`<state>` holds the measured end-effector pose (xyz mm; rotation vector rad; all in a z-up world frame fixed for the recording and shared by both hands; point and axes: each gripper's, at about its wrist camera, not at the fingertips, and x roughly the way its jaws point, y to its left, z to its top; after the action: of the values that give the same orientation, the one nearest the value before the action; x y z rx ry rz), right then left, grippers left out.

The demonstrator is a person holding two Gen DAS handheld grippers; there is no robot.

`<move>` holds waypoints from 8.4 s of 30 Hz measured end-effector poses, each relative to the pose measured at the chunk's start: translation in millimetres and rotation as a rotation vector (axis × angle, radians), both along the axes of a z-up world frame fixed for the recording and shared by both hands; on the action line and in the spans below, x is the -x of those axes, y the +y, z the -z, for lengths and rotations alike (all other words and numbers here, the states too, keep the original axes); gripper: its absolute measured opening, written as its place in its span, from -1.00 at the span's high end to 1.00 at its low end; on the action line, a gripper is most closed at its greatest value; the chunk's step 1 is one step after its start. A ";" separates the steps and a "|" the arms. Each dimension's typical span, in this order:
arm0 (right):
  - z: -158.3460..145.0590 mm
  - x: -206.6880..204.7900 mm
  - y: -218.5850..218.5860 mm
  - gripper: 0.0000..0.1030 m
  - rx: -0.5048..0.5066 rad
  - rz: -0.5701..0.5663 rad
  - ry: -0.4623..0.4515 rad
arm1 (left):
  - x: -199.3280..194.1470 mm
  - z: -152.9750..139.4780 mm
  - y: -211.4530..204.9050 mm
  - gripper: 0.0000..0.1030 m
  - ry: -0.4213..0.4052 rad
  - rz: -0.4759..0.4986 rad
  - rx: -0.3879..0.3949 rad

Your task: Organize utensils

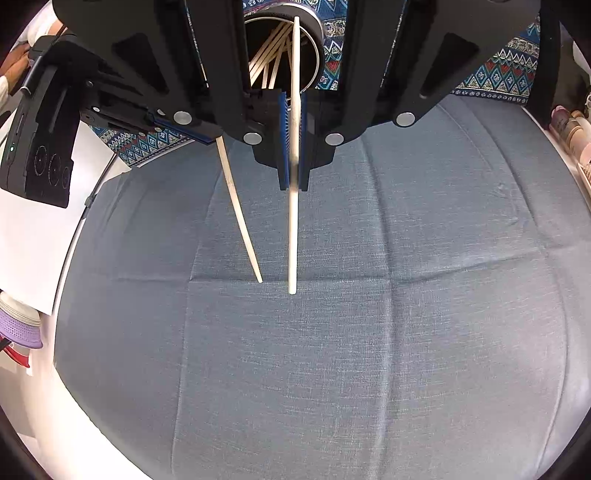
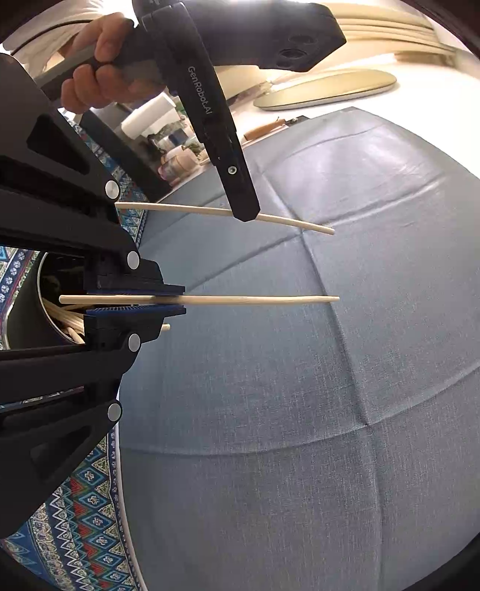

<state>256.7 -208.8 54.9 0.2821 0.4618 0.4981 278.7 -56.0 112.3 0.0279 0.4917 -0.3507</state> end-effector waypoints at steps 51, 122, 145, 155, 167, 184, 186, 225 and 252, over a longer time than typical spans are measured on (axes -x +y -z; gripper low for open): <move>24.6 29.1 12.9 -0.35 0.086 0.143 -0.127 | 29.2 69.8 59.9 -0.30 -0.039 -0.069 0.135; -42.3 290.5 40.0 -0.85 0.363 0.448 0.396 | 286.6 25.6 106.0 -0.89 0.299 -0.242 -0.094; -35.2 292.6 48.1 -0.85 0.387 0.408 0.431 | 298.0 27.0 112.3 -0.89 0.317 -0.273 -0.076; -32.3 292.4 47.8 -0.85 0.391 0.396 0.435 | 298.0 29.3 109.3 -0.89 0.332 -0.267 -0.076; -31.1 290.9 46.9 -0.85 0.396 0.383 0.436 | 297.0 30.0 107.5 -0.89 0.334 -0.270 -0.073; -28.8 290.8 50.1 -0.85 0.403 0.375 0.440 | 296.4 34.3 107.8 -0.89 0.361 -0.259 -0.068; -27.9 290.5 50.0 -0.85 0.401 0.373 0.442 | 296.5 34.7 107.6 -0.89 0.362 -0.260 -0.068; -26.0 286.5 54.4 -0.85 0.419 0.358 0.439 | 294.1 39.2 112.1 -0.89 0.386 -0.262 -0.060; -25.2 285.9 55.8 -0.85 0.421 0.363 0.448 | 291.9 40.7 113.2 -0.89 0.393 -0.251 -0.055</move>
<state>-29.2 -153.0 80.1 0.0631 0.9154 -0.0297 -13.2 57.1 71.6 -0.0508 0.8845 -0.0937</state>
